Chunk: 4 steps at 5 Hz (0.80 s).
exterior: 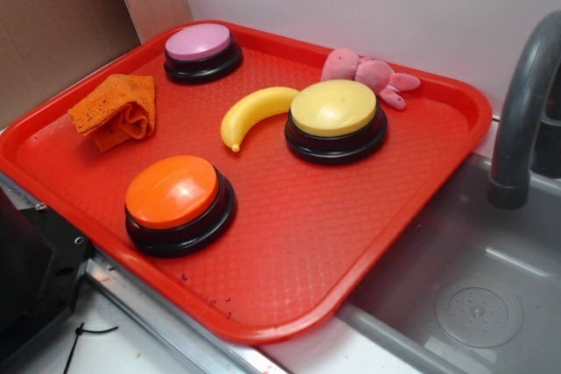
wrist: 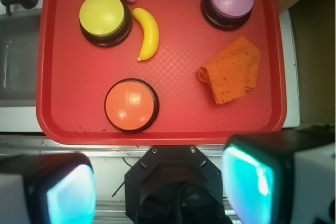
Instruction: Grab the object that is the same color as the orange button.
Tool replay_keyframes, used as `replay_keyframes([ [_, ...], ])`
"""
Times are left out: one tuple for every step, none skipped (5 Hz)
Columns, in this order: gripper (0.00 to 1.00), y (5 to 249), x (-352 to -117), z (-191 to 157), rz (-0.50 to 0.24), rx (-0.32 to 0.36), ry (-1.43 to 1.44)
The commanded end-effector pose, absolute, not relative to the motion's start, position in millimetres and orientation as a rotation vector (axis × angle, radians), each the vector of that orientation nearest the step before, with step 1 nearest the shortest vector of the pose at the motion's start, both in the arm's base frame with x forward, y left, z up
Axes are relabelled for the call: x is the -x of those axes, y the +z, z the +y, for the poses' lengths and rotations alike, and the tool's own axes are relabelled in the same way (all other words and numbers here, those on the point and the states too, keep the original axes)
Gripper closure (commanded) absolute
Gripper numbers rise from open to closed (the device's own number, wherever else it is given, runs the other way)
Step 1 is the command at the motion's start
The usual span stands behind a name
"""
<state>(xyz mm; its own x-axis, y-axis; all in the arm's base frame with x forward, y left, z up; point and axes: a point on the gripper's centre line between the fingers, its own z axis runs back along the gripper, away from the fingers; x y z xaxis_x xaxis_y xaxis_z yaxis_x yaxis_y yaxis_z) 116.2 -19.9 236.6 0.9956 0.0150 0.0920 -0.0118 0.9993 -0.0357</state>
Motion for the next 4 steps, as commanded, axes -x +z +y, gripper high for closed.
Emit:
replay_keyframes([
  [0.00,236.6,-116.2,-19.9,-0.092,0.035,0.013],
  [0.00,225.4,-120.7,-5.2,-0.104,0.030,0.243],
  [0.00,213.1,-124.4,10.8,-0.167,0.014,0.446],
  [0.00,194.7,-127.8,31.0,-0.212,-0.024,0.664],
])
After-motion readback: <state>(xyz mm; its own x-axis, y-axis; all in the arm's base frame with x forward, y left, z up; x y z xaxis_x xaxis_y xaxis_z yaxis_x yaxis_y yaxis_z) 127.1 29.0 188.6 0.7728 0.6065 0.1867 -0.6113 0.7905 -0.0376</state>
